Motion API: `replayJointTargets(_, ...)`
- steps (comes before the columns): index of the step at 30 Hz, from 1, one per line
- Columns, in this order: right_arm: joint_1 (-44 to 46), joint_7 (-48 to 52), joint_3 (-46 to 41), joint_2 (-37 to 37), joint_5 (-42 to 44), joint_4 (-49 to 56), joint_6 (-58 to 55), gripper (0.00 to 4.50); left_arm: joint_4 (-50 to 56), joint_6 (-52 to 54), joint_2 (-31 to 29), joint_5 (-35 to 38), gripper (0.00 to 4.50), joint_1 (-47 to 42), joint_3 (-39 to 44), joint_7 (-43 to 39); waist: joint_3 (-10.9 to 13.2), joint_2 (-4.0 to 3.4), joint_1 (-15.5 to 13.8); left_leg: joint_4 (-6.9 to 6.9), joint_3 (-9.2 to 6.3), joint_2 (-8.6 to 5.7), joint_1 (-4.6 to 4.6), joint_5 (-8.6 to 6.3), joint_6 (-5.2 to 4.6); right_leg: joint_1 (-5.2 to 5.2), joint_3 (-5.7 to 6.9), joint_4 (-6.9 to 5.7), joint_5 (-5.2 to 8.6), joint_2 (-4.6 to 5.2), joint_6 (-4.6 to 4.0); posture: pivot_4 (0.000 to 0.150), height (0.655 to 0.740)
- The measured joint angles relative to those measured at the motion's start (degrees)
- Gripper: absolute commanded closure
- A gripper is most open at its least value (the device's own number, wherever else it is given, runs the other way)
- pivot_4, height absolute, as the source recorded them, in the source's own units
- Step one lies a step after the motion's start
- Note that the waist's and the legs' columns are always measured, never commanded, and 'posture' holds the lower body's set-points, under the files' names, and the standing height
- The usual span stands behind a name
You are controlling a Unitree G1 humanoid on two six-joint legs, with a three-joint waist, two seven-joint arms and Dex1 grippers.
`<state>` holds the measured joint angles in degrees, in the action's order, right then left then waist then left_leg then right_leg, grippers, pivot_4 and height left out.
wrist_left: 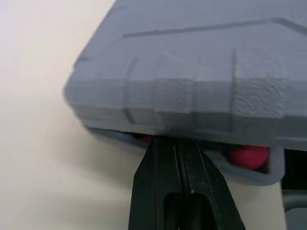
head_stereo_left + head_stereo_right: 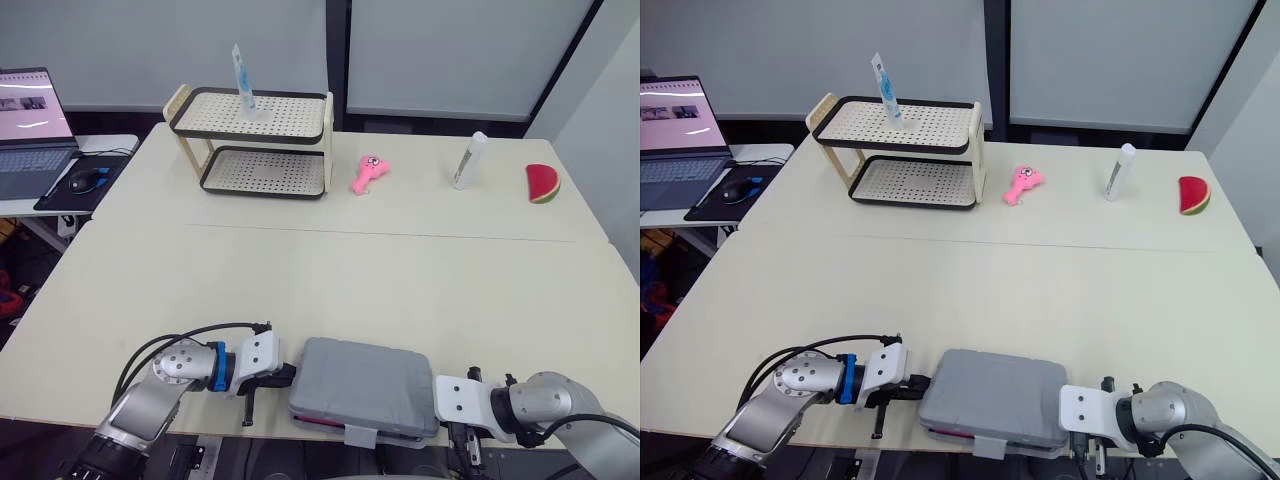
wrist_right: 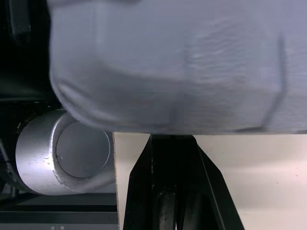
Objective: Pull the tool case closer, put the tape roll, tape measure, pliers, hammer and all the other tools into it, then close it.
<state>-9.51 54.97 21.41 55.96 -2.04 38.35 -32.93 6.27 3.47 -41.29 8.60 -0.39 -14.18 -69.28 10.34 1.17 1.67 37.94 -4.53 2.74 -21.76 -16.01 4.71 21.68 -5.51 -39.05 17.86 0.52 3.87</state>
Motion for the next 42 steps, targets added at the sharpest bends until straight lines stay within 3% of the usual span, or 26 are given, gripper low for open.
replayJointTargets(12,-0.3,0.1,-1.1,0.2,1.2,0.2,0.2,4.49,0.3,-1.4,-1.4,1.7,4.50,1.9,0.2,-0.7,0.0,0.00,0.1,-0.01,-0.01,0.01,0.02,0.00,0.00,0.01,-0.01,-0.01,0.00,-0.01,0.00,0.150,0.7350)
replayJointTargets(20,-1.9,0.6,-4.8,2.3,1.8,0.2,1.4,4.49,-0.3,-1.8,-5.8,8.2,4.50,2.1,7.5,-4.9,0.0,0.00,0.1,-0.01,0.00,0.00,0.00,0.00,0.00,0.01,-0.01,0.00,0.00,0.00,0.00,0.150,0.7350)
replayJointTargets(24,-2.5,0.8,-4.9,3.3,1.0,-0.8,1.7,4.49,-5.6,-6.0,-8.5,3.4,4.50,0.3,6.8,-5.9,0.0,-0.01,0.1,0.00,0.02,0.00,0.01,0.00,0.00,0.02,-0.04,0.01,0.00,-0.01,-0.01,0.150,0.7350)
replayJointTargets(29,-0.6,0.6,-3.5,2.4,-0.4,-2.0,1.5,4.49,-6.8,-7.4,-4.5,-0.9,4.50,-0.3,3.2,-3.0,0.0,0.00,0.1,0.01,0.03,0.00,-0.01,0.00,0.00,0.02,-0.04,0.02,0.00,0.00,0.00,0.150,0.7350)
replayJointTargets(42,2.9,-0.1,0.8,-1.7,-2.3,-3.9,1.8,4.49,-4.8,-3.7,-1.6,-3.6,4.50,-0.3,-1.3,0.1,0.0,0.00,0.1,0.00,0.00,0.00,-0.02,0.00,0.00,0.02,-0.02,0.00,0.00,-0.01,0.00,0.150,0.7350)
